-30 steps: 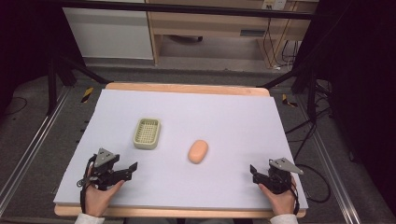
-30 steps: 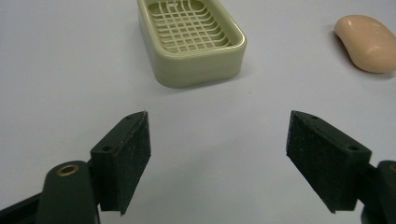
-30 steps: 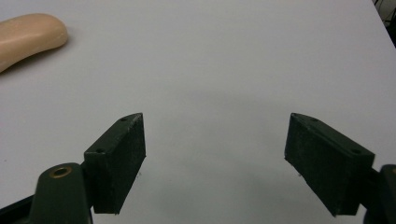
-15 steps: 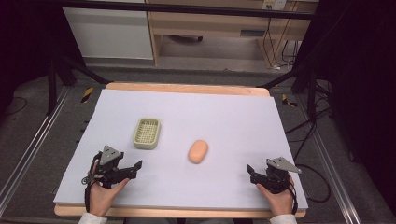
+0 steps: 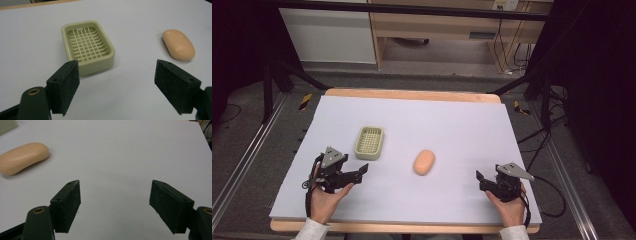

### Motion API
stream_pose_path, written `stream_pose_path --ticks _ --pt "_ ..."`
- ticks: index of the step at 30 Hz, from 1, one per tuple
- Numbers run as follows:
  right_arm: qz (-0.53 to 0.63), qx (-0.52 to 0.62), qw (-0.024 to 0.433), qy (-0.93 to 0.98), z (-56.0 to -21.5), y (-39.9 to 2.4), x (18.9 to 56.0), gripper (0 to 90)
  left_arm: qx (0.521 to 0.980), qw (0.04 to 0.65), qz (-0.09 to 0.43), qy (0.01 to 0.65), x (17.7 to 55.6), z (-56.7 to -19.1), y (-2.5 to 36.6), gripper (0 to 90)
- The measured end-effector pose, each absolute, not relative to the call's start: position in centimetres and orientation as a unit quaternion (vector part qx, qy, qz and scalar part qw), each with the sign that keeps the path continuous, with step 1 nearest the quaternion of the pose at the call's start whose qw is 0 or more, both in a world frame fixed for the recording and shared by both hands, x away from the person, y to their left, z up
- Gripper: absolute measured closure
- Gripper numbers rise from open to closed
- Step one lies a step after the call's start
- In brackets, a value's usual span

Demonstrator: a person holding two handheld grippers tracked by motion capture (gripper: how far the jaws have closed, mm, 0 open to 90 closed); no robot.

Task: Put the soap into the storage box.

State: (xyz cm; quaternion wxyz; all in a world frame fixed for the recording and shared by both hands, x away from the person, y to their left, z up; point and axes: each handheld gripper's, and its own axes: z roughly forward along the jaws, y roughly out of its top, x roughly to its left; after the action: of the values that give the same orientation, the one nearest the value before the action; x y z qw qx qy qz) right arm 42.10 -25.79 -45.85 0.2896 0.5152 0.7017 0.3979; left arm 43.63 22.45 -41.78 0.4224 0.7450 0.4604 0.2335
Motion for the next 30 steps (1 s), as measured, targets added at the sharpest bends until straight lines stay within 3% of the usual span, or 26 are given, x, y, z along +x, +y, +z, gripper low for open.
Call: stream_pose_path --ticks 17,30 --pt "0.396 0.515 0.276 0.708 -46.2 -25.7 42.0 28.9 0.748 0.445 0.211 0.445 45.9 -40.4 18.6 19.5" --pt "0.399 0.518 0.270 0.707 -46.4 -25.7 42.0 29.1 0.783 0.417 0.206 0.413 46.3 -41.2 14.9 19.8"
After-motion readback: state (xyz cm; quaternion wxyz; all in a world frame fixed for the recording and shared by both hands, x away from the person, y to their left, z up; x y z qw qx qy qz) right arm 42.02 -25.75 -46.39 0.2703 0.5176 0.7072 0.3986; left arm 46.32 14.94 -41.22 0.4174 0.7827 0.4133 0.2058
